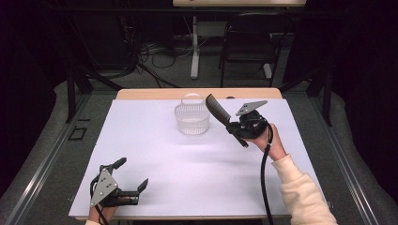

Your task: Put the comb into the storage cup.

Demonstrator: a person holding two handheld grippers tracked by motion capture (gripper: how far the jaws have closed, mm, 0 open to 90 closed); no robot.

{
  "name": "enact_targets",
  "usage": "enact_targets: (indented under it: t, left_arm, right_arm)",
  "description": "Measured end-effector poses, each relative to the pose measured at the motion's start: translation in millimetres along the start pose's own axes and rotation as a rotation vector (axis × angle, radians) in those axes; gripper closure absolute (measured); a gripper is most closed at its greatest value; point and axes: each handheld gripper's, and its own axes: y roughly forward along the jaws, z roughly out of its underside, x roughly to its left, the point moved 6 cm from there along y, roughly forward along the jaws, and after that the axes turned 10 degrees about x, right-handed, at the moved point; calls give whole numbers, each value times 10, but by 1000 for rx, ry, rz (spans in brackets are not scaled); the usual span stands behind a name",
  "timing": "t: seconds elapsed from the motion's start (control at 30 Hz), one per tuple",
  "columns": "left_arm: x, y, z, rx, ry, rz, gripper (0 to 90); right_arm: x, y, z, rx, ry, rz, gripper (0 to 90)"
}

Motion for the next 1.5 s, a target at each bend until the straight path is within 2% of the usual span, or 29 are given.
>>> enact_targets:
  t: [0.77,1.5]
  left_arm:
    - [0,-2,-1,-1,-1,0,3]
    - [4,-9,-2,-6,-5,-1,4]
  right_arm:
    - [-19,-12,-111,-8,-13,11,723]
    - [35,14,-371,-27,-36,10,723]
